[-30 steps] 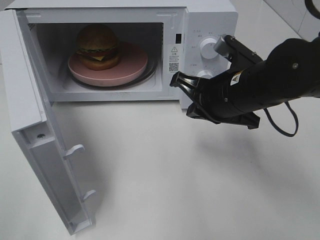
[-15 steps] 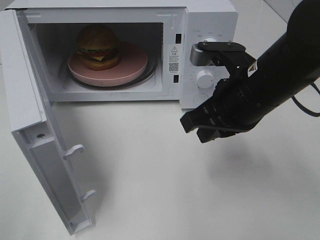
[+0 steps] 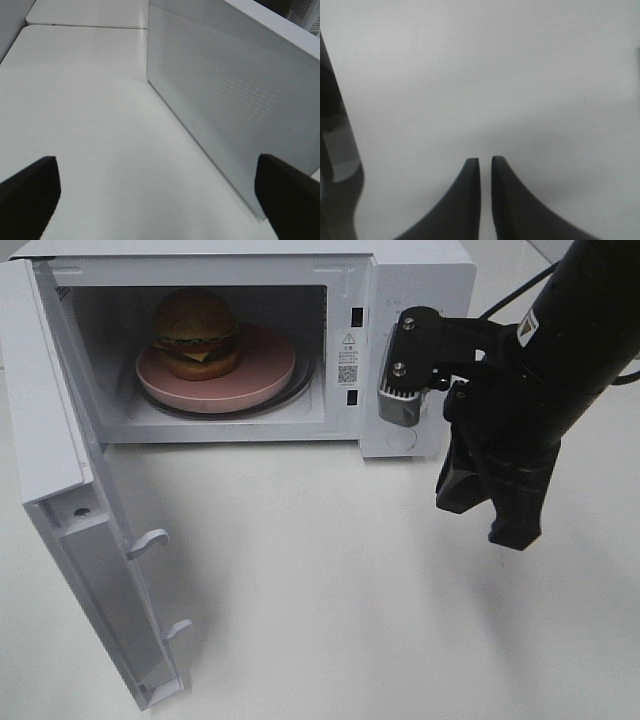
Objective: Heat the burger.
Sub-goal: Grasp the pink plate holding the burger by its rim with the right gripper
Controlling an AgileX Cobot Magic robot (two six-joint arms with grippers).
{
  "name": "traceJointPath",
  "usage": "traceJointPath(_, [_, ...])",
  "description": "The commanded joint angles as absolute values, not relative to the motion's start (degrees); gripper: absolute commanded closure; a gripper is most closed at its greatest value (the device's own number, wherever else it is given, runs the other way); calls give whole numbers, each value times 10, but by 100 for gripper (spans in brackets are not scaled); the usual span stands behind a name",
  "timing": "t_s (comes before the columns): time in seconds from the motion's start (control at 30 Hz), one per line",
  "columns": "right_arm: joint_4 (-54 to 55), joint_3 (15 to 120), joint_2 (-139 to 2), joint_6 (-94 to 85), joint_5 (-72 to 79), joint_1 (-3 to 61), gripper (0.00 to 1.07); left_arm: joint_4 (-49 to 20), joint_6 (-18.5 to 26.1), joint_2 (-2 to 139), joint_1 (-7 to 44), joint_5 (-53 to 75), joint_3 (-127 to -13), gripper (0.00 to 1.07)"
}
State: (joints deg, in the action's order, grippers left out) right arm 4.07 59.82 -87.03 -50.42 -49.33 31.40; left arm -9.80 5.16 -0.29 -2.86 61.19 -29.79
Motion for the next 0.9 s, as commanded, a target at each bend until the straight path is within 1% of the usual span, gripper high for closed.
traceJointPath(0.03, [17, 608, -867, -622, -500, 315, 97, -103, 49, -5, -30, 613, -297, 9])
traceJointPath(0.07, [17, 608, -867, -622, -500, 315, 97, -103, 49, -5, -30, 613, -297, 9])
traceJointPath(0.13, [-9, 608, -867, -702, -489, 315, 94, -103, 49, -5, -30, 613, -297, 9])
traceJointPath(0.2, [-16, 608, -867, -712, -482, 315, 93, -103, 49, -5, -30, 613, -297, 9])
traceJointPath(0.23, [-34, 608, -867, -715, -466, 323, 89, -103, 49, -5, -30, 613, -297, 9])
traceJointPath(0.27, [-34, 608, -867, -715, -466, 323, 89, -103, 49, -5, -30, 613, -297, 9])
traceJointPath(0.3, [-49, 608, -867, -713, -457, 329, 85, -103, 49, -5, -30, 613, -297, 9])
traceJointPath(0.33, [-73, 608, -867, -710, -440, 344, 77, -103, 49, -5, -30, 613, -297, 9])
traceJointPath(0.37, [-73, 608, -867, -710, -440, 344, 77, -103, 49, -5, -30, 613, -297, 9])
traceJointPath(0.4, [-87, 608, -867, -707, -432, 350, 72, -103, 49, -5, -30, 613, -297, 9])
traceJointPath(0.43, [-104, 608, -867, -693, -406, 363, 60, -103, 49, -5, -30, 613, -297, 9])
traceJointPath(0.47, [-104, 608, -867, -693, -406, 363, 60, -103, 49, -5, -30, 613, -297, 9])
traceJointPath(0.5, [-107, 608, -867, -685, -395, 366, 55, -103, 49, -5, -30, 613, -297, 9])
traceJointPath(0.53, [-107, 608, -867, -685, -395, 366, 55, -103, 49, -5, -30, 613, -297, 9])
traceJointPath(0.6, [-109, 608, -867, -646, -347, 375, 29, -103, 49, -5, -30, 613, -297, 9])
traceJointPath(0.63, [-109, 608, -867, -646, -347, 375, 29, -103, 49, -5, -30, 613, -297, 9])
traceJointPath(0.67, [-109, 608, -867, -641, -340, 375, 22, -103, 49, -5, -30, 613, -297, 9])
traceJointPath(0.7, [-110, 608, -867, -634, -326, 375, 13, -103, 49, -5, -30, 613, -297, 9])
traceJointPath(0.73, [-110, 608, -867, -634, -326, 375, 13, -103, 49, -5, -30, 613, -297, 9])
traceJointPath(0.77, [-112, 608, -867, -634, -315, 375, 10, -103, 49, -5, -30, 613, -297, 9])
traceJointPath(0.9, [-115, 608, -869, -634, -288, 375, 10, -103, 49, -5, -30, 613, -297, 9])
